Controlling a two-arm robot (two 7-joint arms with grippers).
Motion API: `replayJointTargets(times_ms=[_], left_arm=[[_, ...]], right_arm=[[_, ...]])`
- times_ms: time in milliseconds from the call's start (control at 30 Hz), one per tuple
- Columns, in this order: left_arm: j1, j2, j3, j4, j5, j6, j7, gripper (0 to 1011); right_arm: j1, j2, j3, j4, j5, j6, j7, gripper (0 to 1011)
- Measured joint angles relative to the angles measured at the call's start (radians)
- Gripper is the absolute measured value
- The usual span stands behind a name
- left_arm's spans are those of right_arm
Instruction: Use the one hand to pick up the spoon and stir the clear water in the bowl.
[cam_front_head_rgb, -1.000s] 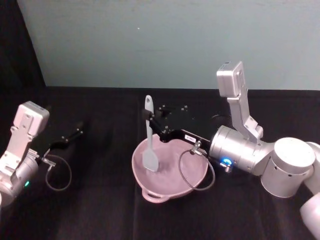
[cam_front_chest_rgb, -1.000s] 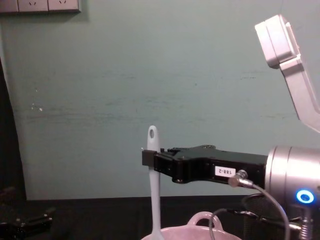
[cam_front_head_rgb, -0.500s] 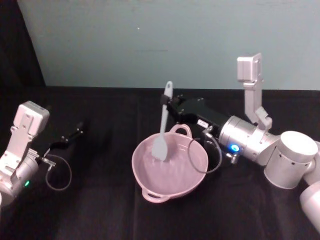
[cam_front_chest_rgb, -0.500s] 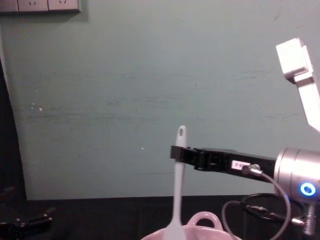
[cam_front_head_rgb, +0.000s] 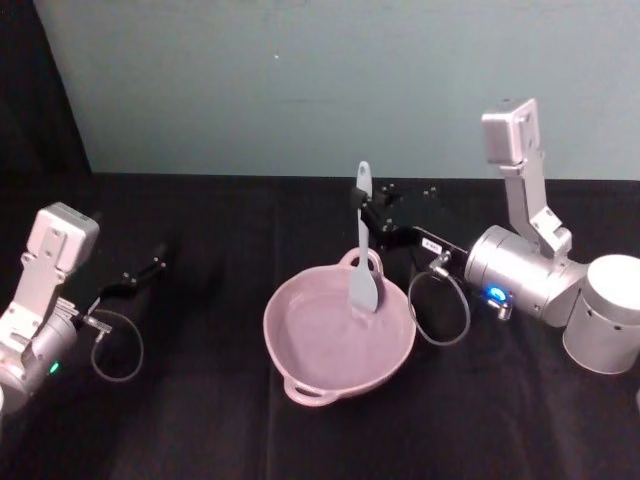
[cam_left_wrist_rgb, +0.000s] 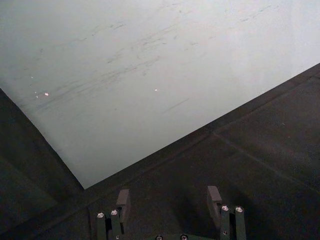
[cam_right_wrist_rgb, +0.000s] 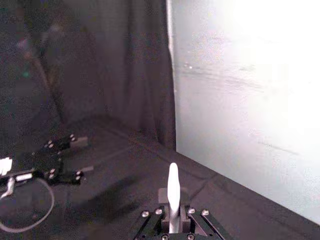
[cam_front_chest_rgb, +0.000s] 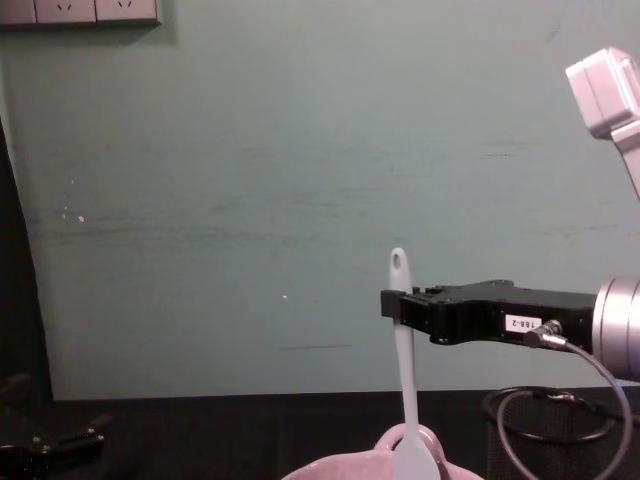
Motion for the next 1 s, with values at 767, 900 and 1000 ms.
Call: replayJointTargets(times_ms=[767, 900, 1000], left_arm=[[0.000, 0.000, 0.000, 0.000, 0.000, 0.000, 0.000, 1005], [0.000, 0.000, 0.000, 0.000, 0.000, 0.000, 0.000, 1005], [0.000, 0.000, 0.000, 0.000, 0.000, 0.000, 0.000, 1005]], right_arm=[[-0.032, -0.048, -0.048, -0.068, -0.062, 0.022, 0.061, 120], [-0.013, -0.088, -0.023, 0.006, 0.005, 0.024, 0.074, 120], [-0.002, -0.103, -0.012, 0.043, 0.034, 0.022, 0.077, 120]])
